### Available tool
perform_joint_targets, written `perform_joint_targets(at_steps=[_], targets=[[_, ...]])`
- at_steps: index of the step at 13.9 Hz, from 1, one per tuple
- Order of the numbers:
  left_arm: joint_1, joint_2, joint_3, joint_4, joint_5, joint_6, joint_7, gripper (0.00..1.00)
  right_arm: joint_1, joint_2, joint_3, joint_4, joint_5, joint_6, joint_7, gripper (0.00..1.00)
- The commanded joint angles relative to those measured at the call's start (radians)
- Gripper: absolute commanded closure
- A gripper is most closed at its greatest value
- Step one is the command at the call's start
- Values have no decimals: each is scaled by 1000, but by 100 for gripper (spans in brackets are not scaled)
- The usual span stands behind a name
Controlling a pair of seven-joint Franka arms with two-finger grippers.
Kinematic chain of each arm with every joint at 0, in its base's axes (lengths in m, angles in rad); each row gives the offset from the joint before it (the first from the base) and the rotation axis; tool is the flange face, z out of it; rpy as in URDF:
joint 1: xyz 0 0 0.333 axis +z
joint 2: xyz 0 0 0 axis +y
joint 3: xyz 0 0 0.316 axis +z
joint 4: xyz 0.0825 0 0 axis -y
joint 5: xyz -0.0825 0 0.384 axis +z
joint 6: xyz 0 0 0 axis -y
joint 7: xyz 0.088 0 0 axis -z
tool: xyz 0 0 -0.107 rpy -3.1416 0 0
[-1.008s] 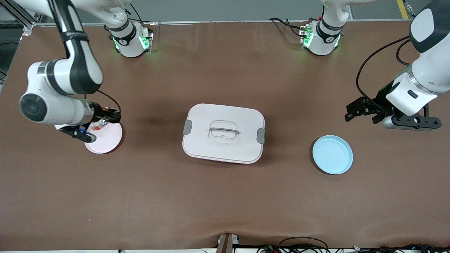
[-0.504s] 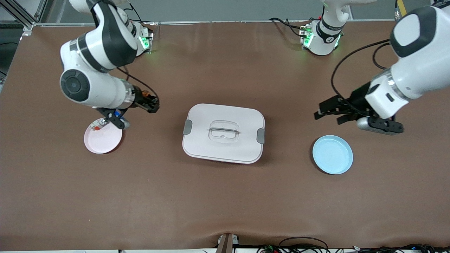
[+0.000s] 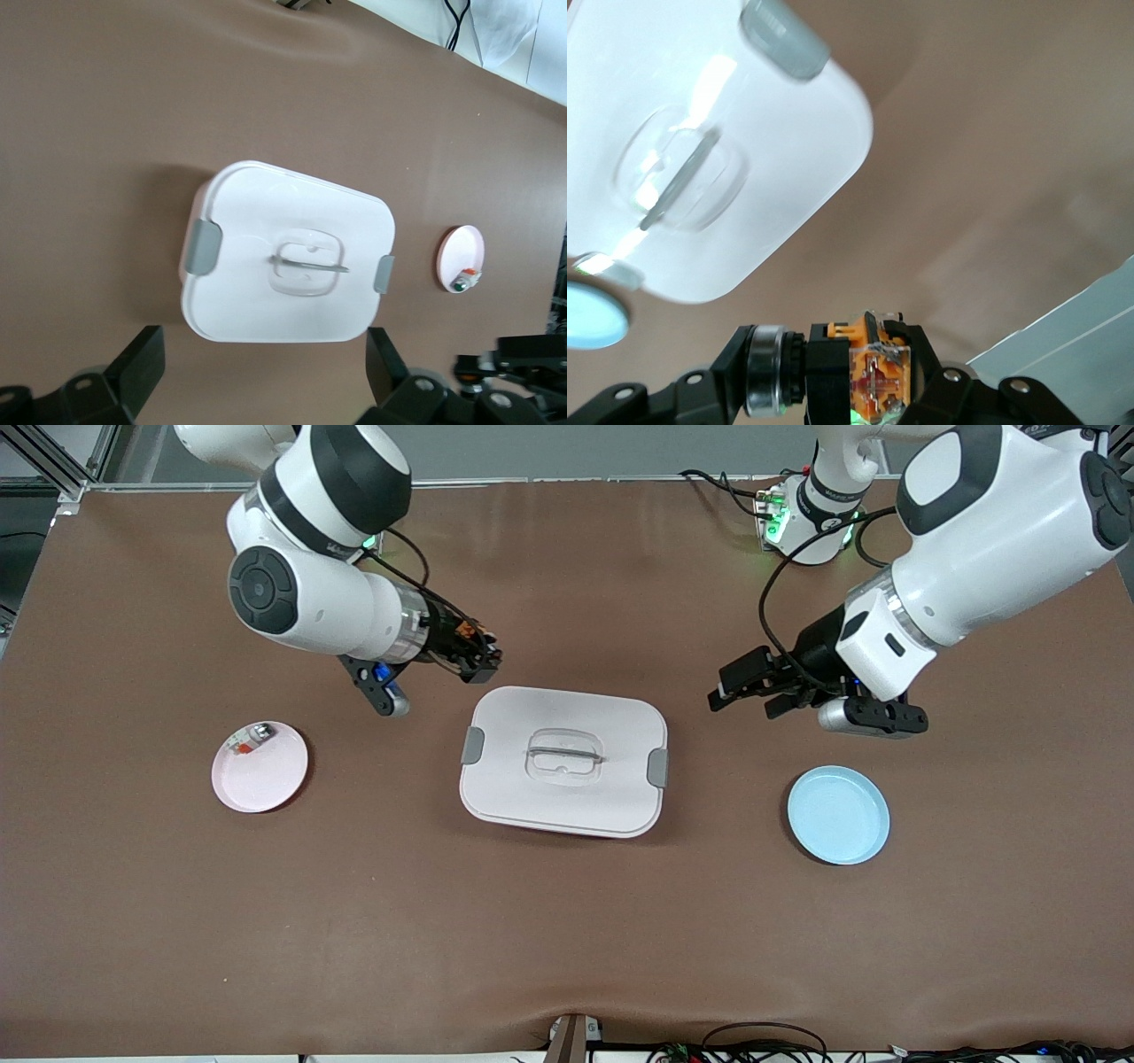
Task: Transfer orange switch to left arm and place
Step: 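Carry the switch over the box with the right gripper while the left gripper approaches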
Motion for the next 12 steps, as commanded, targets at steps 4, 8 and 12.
perform_joint_targets(at_steps=[4,8,12], targets=[[7,-156,-64,-226,-126,159,-40,0,150,61,-12,53,59,213,228,85],[10,-231,-98,-346,-154,196,-46,0,231,140,-12,129,61,319,381,85],[13,-329,-99,-470,-174,205,-30,0,273,177,-12,162,114,448,452,87]])
